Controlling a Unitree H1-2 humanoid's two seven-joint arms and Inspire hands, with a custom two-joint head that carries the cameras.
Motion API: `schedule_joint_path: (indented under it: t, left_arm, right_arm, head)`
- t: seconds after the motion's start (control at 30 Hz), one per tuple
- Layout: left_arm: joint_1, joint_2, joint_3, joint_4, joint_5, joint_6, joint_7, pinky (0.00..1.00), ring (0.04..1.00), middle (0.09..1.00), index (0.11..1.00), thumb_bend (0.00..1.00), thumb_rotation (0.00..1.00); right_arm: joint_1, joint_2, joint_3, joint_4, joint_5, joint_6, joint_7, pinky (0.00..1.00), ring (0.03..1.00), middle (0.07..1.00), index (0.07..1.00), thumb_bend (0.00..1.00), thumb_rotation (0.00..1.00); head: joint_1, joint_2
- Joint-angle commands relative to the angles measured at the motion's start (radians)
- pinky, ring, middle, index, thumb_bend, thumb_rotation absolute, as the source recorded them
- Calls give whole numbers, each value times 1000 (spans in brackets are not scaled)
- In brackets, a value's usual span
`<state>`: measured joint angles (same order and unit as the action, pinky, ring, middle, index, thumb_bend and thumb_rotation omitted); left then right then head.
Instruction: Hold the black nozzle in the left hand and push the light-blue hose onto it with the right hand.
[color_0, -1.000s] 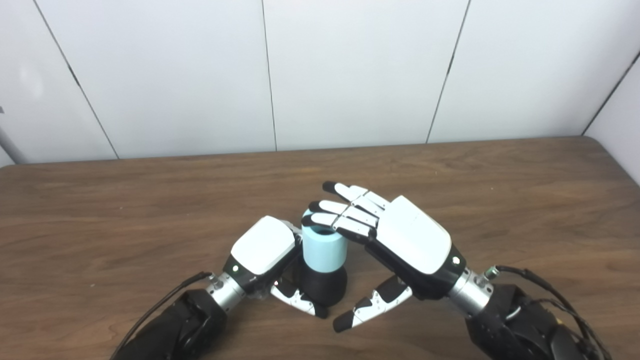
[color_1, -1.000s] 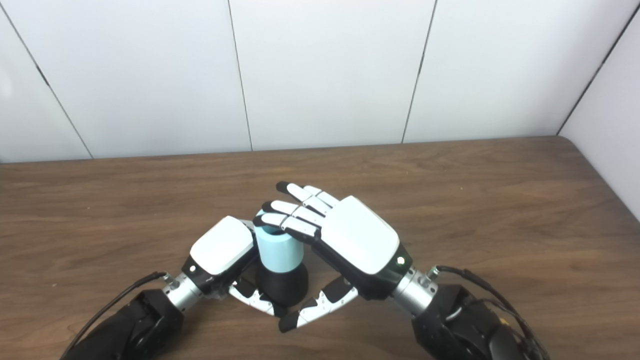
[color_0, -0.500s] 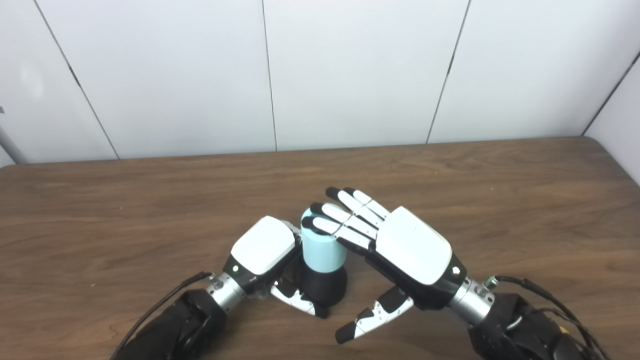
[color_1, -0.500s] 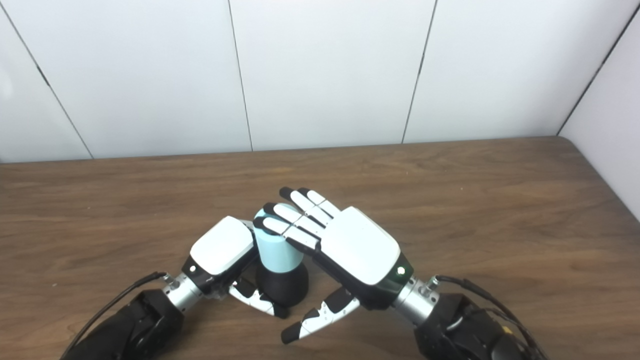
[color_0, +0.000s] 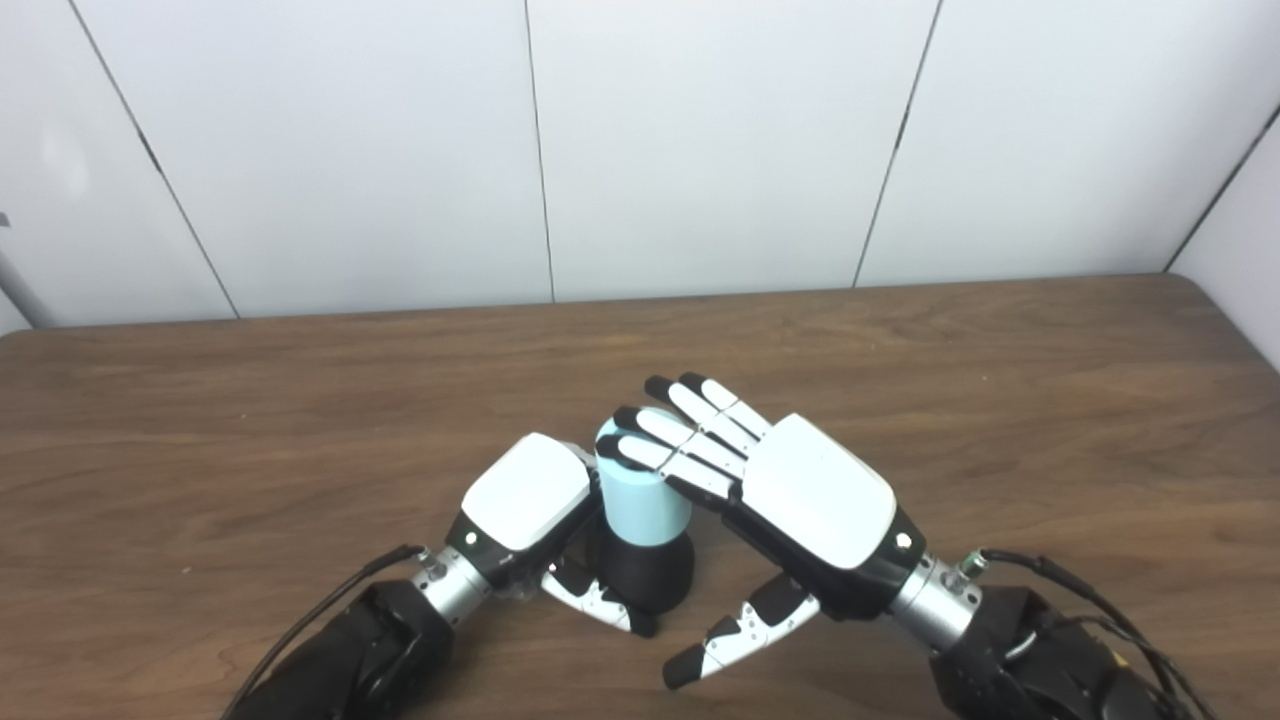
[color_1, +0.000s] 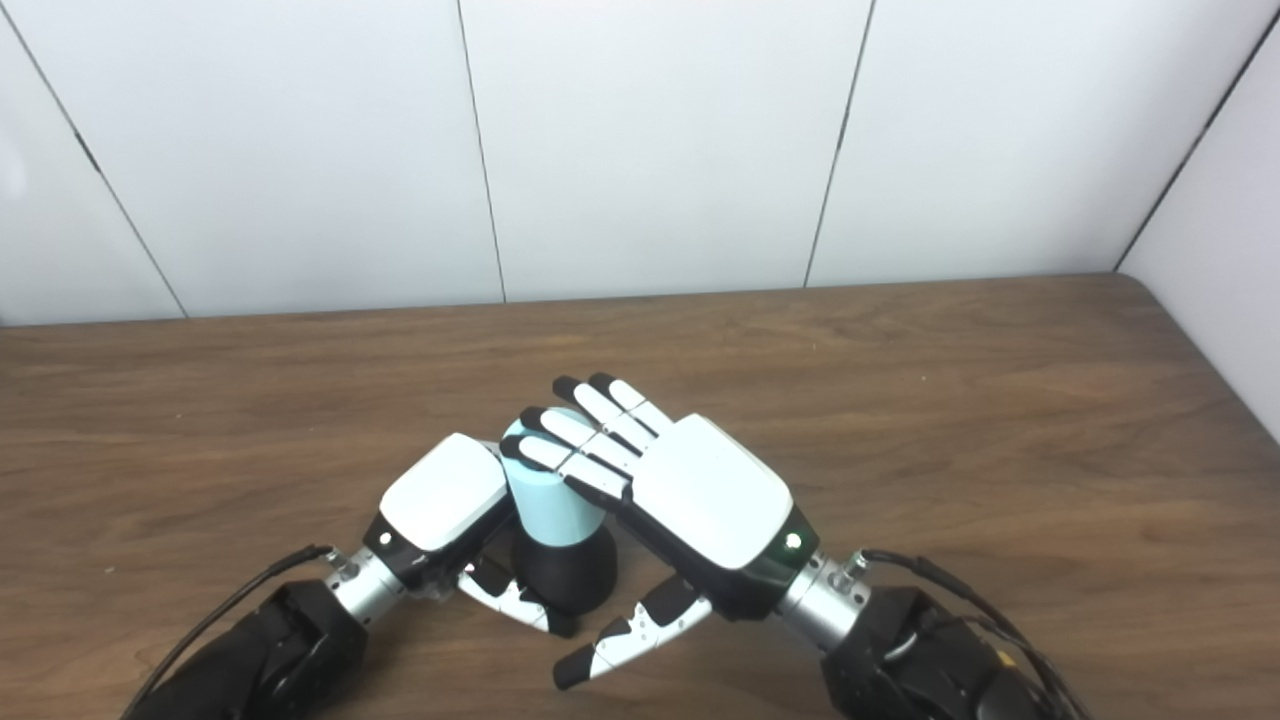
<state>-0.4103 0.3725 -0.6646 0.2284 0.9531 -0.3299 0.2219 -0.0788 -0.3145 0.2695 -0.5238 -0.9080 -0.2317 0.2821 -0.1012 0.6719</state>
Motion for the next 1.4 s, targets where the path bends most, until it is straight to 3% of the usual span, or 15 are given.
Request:
schedule_joint_path:
  t: [0.0,0.6,0.9,1.13,1.37]
  left_arm:
    - [52,20,-43,26,41,-15,-89,444,472,481,471,505,0]
    - [55,23,-37,22,31,-17,-92,440,470,484,470,505,0]
    - [52,24,-37,39,36,-25,-77,437,472,475,476,505,0]
    - [55,24,-37,43,33,-25,-80,436,472,479,472,505,0]
    - [55,21,-34,57,27,-31,-69,435,473,468,481,505,0]
  right_arm:
    - [26,-35,15,21,-47,43,115,1000,1000,906,866,915,854]
    - [47,-46,34,24,-58,77,142,995,1000,896,855,923,853]
    - [85,-40,34,24,-65,76,116,972,1000,921,874,937,833]
    - [122,-28,42,34,-118,62,69,958,1000,971,917,873,871]
    - [136,-23,54,36,-147,70,81,1000,1000,992,935,831,895]
  head:
    - [-1,1]
    - [-3,4]
    - [-2,-1]
    - [0,-10]
    - [1,-9]
